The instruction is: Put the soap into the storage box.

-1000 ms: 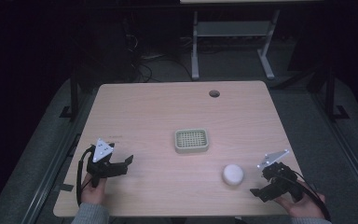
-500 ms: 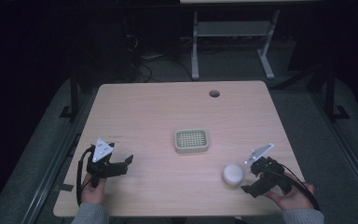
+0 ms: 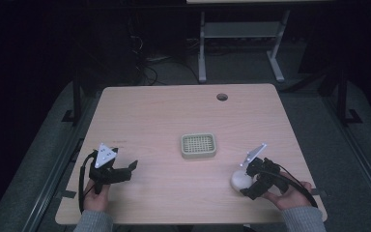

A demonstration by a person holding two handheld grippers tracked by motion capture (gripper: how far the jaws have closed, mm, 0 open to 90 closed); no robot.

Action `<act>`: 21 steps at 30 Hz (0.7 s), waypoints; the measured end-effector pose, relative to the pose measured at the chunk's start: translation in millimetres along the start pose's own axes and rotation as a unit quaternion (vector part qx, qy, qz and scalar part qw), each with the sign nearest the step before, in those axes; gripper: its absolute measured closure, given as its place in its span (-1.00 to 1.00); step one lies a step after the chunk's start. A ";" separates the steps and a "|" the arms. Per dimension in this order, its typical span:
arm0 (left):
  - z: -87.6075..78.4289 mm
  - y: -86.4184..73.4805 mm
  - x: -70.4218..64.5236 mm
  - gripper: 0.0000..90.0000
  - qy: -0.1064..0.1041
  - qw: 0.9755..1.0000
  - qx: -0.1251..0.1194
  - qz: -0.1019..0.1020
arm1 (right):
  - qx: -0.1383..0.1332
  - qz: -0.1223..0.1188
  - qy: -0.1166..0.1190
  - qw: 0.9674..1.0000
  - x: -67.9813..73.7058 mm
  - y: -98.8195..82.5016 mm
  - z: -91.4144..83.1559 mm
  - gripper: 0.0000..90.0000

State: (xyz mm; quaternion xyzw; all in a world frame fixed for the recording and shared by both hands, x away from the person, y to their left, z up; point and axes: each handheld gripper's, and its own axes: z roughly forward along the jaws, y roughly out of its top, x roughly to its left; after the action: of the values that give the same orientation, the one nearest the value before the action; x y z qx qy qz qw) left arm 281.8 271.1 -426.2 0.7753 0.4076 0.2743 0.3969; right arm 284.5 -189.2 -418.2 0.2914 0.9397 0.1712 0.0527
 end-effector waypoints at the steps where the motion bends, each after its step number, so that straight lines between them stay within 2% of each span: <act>1: 0.0 0.0 0.0 -0.66 0.000 1.000 0.000 0.000 | 0.000 -0.001 0.002 1.000 -0.2 1.0 0.3 -0.68; 21: -0.1 0.1 0.0 -0.66 0.000 1.000 -0.002 -0.001 | 0.022 -0.013 0.010 1.000 -4.6 17.4 17.1 -0.68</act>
State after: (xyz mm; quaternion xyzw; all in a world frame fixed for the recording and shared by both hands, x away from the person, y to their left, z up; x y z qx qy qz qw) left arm 281.7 271.1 -426.1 0.7743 0.4075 0.2749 0.3986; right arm 300.9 -173.4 -428.1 0.2788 0.9473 0.1528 0.0391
